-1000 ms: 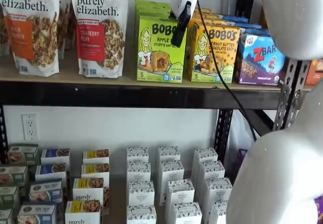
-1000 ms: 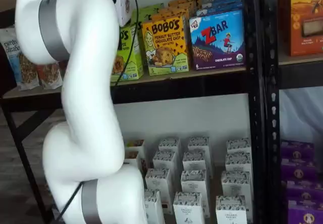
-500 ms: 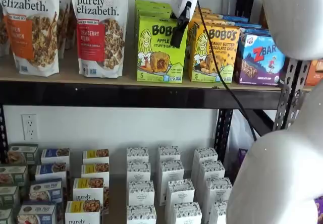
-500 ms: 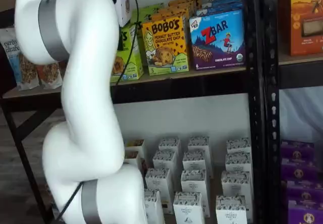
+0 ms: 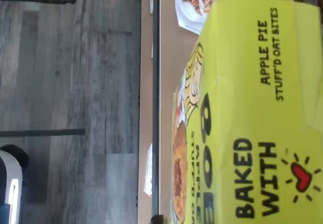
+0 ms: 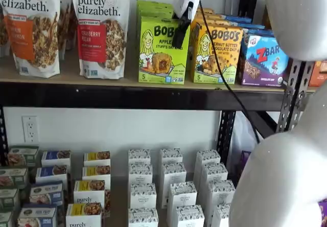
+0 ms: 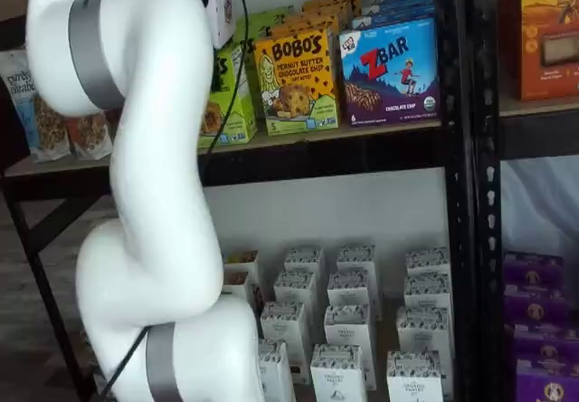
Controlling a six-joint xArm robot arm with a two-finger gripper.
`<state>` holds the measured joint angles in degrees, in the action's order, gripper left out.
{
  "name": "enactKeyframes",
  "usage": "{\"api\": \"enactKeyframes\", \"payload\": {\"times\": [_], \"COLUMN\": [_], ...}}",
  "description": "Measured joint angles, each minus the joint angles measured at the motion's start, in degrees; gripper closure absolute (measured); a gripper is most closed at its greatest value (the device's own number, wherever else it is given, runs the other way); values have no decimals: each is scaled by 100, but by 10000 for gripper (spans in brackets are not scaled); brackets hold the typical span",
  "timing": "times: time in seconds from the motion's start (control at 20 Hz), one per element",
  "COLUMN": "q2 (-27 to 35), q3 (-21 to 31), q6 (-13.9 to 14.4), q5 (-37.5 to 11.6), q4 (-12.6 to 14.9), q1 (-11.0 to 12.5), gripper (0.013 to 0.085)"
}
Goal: Pick the green box on the top shelf, the fourth from the left
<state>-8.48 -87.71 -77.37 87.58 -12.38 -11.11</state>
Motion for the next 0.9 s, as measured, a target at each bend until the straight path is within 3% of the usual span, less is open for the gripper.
{"api": "enactKeyframes", "payload": {"times": [0.55,0.75,0.85,0.9], "q2": [-22,-31,-43,-44], "q3": [27,36,55,56], "q6": [1,6,10,13], "q5": [-37,-39,-61,-62], "q4": [-8,-10,0,7], "q1": [-2,-5,-12,-15], "gripper": [370,450,530,530]}}
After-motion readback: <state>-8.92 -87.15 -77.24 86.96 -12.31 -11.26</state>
